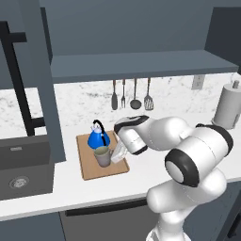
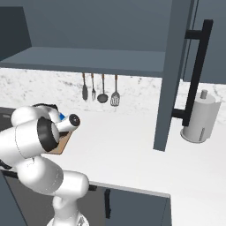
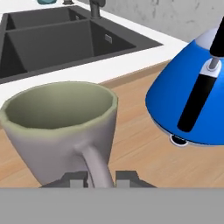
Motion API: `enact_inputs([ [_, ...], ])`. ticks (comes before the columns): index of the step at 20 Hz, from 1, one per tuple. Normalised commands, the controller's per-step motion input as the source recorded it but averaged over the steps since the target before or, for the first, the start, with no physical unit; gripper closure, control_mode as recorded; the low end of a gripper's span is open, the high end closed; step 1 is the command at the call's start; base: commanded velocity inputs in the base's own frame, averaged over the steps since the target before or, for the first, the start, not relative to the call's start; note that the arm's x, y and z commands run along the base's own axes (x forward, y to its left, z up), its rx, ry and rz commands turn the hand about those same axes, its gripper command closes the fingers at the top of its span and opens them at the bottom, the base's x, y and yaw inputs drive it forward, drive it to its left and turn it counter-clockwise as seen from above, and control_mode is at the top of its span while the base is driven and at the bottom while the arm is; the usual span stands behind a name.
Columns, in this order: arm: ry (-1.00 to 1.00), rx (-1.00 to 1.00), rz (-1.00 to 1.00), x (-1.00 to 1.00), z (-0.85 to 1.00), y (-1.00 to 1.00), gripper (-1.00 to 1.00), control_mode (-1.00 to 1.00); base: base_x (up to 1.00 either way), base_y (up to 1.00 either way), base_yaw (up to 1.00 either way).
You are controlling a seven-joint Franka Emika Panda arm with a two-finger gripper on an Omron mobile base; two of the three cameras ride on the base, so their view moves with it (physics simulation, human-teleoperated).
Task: Pick the kettle from the counter and place it on the tray. Then pick the mug from the cabinet and place it on the tray. Then close the cabinet doors.
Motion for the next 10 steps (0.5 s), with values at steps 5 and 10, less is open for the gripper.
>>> enact_inputs([
  [5,-0.02,-0.08,0.0,-0.05,-0.32,0.0,1.0,-1.0,0.0,0.0,0.0],
  [10,0.0,-0.06,0.0,-0.07,-0.26,-0.01,-1.0,-1.0,0.0,0.0,0.0],
])
